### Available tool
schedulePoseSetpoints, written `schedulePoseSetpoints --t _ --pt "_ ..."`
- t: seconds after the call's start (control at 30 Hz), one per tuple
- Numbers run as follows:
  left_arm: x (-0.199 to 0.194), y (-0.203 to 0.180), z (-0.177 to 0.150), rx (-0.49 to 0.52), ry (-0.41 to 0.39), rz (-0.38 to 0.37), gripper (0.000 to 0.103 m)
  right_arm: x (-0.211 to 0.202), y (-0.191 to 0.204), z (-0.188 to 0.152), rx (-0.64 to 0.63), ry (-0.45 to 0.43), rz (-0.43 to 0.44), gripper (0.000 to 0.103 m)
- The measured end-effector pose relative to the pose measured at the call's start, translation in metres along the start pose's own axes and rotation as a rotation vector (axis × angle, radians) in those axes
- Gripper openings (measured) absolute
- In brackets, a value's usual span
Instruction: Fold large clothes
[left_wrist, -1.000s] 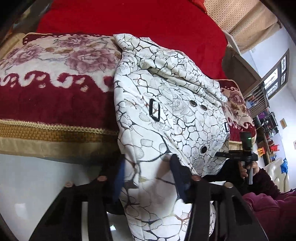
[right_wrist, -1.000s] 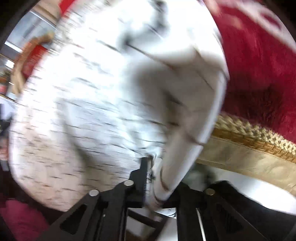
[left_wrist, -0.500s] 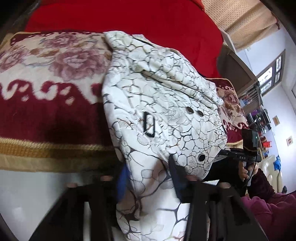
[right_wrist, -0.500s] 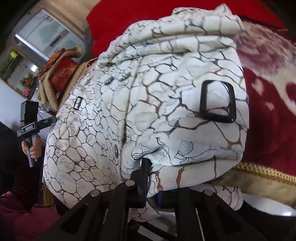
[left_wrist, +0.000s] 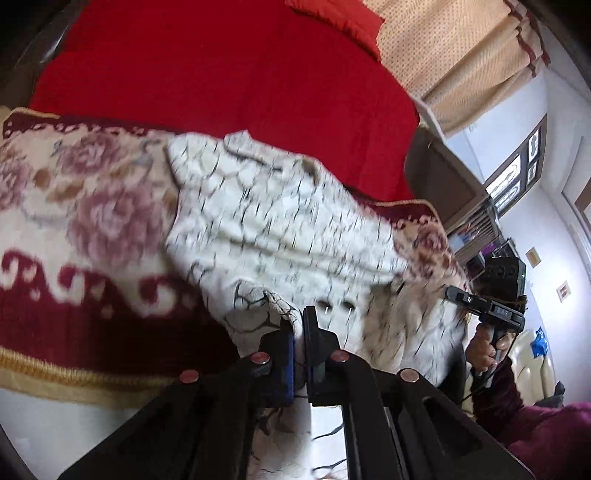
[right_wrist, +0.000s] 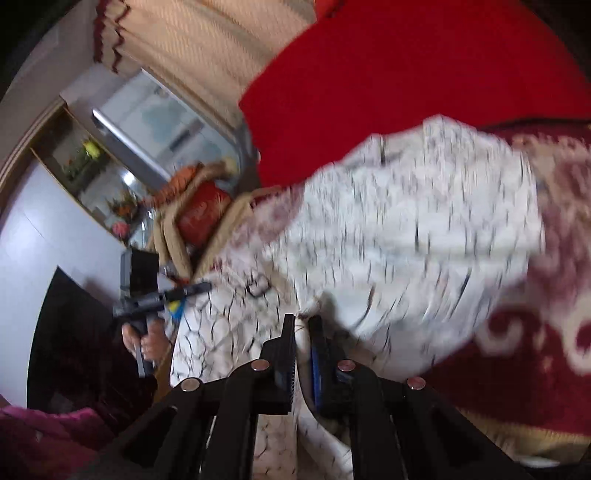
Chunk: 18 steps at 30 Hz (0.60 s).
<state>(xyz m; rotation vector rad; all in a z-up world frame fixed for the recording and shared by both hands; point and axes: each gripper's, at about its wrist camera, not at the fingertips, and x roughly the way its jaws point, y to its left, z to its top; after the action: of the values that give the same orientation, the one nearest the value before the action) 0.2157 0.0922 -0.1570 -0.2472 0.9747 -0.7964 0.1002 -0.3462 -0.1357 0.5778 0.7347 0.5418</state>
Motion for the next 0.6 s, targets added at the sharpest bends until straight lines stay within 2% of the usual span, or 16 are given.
schedulePoseSetpoints --t 0.1,0.17,0.27,0.3,0.37,0.4,0.43,0.47,0.5,0.53,0.57,0.6 --pt "0.008 0.0 0.01 0.004 0.012 0.011 0.004 -0.003 -0.013 0.024 0.032 -0.049 -0.013 0.007" --pt "0.018 0.001 0.002 0.01 0.064 0.032 0.004 -0.001 -0.026 0.028 0.061 -0.024 -0.022 0.007" --pt "0.02 0.009 -0.019 0.013 0.105 0.077 0.004 0.008 -0.044 0.012 0.067 0.059 -0.163 0.008" --pt "0.018 0.013 -0.027 0.005 0.11 0.077 0.004 0.008 -0.051 0.005 0.083 0.079 -0.173 0.011" --pt "0.013 0.019 -0.043 -0.016 0.121 0.081 0.005 0.002 -0.071 -0.015 0.151 0.131 -0.188 0.011" --pt "0.01 0.021 -0.048 -0.024 0.123 0.089 0.007 -0.001 -0.075 -0.021 0.166 0.139 -0.197 0.011" --pt "0.009 0.024 -0.055 -0.035 0.13 0.09 0.014 -0.007 -0.081 -0.029 0.182 0.138 -0.212 0.013" --pt "0.009 0.025 -0.06 -0.042 0.14 0.087 0.02 -0.017 -0.09 -0.039 0.209 0.131 -0.225 0.018" --pt "0.011 0.027 -0.066 -0.045 0.155 0.093 0.043 -0.023 -0.097 -0.047 0.239 0.13 -0.228 0.042" --pt "0.014 0.027 -0.07 -0.049 0.166 0.105 0.066 -0.03 -0.106 -0.052 0.279 0.13 -0.228 0.083" --pt "0.016 0.027 -0.074 -0.051 0.174 0.113 0.07 -0.037 -0.114 -0.062 0.335 0.113 -0.235 0.096" --pt "0.019 0.028 -0.079 -0.055 0.183 0.108 0.07 -0.038 -0.123 -0.069 0.371 0.101 -0.244 0.099"
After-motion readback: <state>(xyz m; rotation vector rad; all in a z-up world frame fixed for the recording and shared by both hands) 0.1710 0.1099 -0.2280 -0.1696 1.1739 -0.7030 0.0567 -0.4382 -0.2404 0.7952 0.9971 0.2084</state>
